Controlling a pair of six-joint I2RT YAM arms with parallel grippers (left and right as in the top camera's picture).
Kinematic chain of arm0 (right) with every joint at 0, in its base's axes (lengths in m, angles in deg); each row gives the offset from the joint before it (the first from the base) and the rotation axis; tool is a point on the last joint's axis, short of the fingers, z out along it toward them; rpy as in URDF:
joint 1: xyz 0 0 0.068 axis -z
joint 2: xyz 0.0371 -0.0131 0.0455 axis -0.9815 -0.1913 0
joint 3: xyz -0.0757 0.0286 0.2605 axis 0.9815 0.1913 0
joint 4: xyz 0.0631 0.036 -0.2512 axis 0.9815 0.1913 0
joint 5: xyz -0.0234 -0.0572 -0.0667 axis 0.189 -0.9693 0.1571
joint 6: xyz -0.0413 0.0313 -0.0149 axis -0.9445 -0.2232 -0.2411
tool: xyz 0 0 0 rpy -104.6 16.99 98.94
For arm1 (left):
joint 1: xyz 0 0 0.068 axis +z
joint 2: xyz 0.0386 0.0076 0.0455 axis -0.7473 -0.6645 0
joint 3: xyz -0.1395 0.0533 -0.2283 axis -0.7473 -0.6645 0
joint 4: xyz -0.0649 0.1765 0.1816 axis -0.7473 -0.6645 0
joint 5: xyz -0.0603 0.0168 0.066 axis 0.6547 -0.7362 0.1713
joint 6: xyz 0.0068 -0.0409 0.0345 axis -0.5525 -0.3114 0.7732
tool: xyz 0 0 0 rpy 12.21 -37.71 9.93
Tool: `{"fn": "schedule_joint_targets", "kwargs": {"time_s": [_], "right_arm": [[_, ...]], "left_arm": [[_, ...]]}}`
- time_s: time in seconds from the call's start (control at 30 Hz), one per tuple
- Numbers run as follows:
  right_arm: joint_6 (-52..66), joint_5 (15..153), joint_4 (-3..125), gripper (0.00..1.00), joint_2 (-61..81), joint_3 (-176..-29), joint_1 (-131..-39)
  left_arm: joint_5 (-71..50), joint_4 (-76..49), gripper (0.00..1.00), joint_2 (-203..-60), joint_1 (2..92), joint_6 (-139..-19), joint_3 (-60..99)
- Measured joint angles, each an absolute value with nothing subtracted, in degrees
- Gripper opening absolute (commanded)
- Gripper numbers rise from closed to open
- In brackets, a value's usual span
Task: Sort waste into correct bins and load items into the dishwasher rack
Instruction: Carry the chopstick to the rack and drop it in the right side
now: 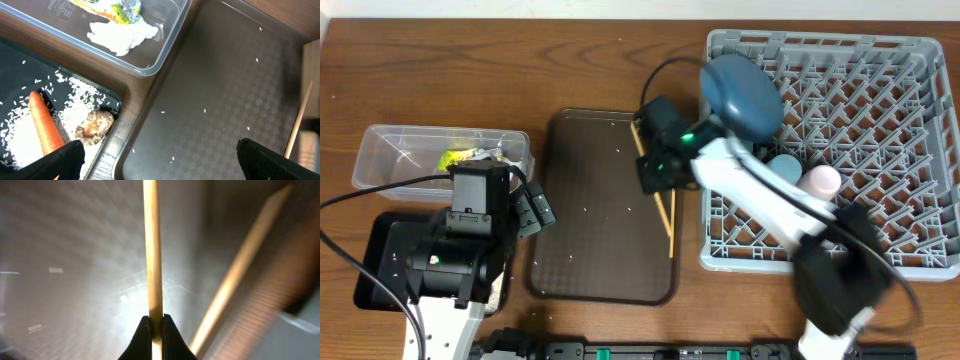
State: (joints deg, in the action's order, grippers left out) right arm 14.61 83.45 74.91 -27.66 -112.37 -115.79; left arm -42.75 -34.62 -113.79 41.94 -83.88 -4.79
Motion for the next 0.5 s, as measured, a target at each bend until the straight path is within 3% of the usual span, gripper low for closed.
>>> {"fn": "schedule_joint_targets", "kwargs": {"time_s": [0.27, 0.5], "right_arm": [[12.22, 78.42, 87.13, 0.01, -5.32, -113.99, -103.48], [5.86, 73.72, 93.25, 0.01, -3.35, -113.79, -83.68]], "left_arm": [[-42.75, -34.60, 0.98, -113.88, 41.94, -83.88, -4.79], [-42.75, -34.58, 0.98, -113.88, 41.94, -83.88, -4.79]]}}
